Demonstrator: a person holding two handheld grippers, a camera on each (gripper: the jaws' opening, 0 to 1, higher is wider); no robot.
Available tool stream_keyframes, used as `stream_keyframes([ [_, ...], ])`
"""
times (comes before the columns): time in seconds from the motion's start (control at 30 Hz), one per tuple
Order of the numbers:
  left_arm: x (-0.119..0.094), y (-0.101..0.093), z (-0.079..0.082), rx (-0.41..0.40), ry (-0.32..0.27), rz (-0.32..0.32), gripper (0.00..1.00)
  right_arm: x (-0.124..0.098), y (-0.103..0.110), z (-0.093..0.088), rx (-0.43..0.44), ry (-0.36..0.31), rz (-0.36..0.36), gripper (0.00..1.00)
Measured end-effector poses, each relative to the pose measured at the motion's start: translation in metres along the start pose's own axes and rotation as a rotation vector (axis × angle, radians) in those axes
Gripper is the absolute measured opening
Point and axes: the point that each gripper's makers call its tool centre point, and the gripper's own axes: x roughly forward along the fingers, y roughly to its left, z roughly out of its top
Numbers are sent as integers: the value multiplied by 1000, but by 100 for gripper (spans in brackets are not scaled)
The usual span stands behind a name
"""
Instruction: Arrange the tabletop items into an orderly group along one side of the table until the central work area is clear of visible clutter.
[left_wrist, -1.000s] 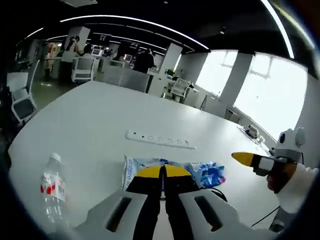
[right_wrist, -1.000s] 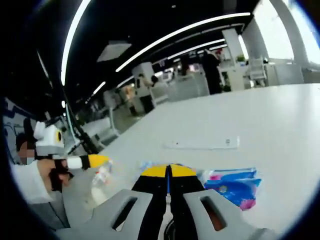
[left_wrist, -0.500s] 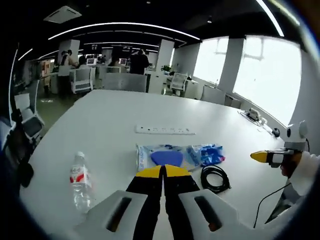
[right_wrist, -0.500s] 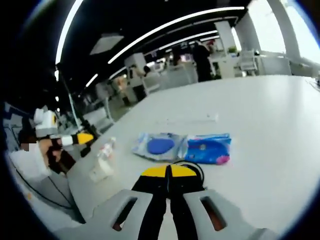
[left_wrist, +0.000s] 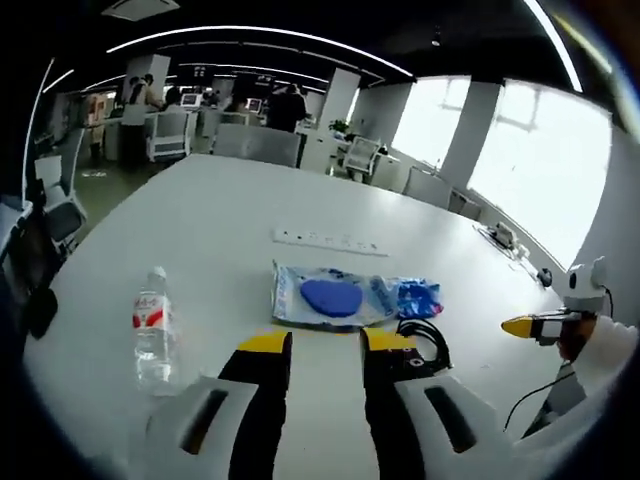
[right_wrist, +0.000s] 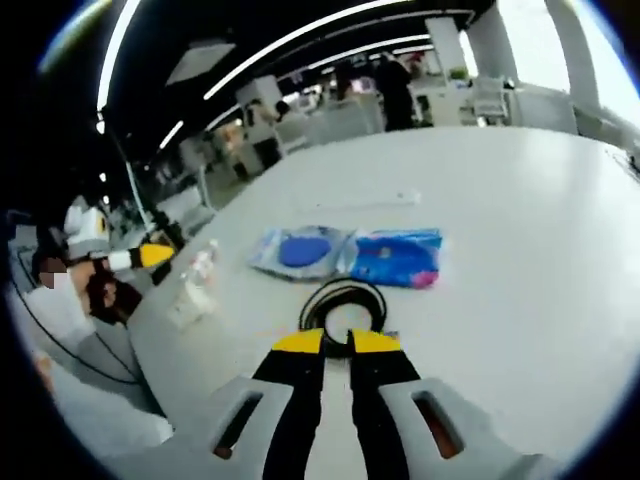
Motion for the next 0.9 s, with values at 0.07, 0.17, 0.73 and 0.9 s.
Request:
stream_keyframes([
  [0.07,3,5,0,-21,-2,15,86,3,-4,-4,111,18,-1,49],
  [0.17,2,3,6,-67,-29,-23,94,3,-8,-10,138,48,5,75],
  [0.73,-7,26,-22,-143,56,36,94,-2,3,-64,134,310,57,74],
  [0.9,-12,31,-31,-154,87,50,92,-3,6,-70,153,337,64,73],
])
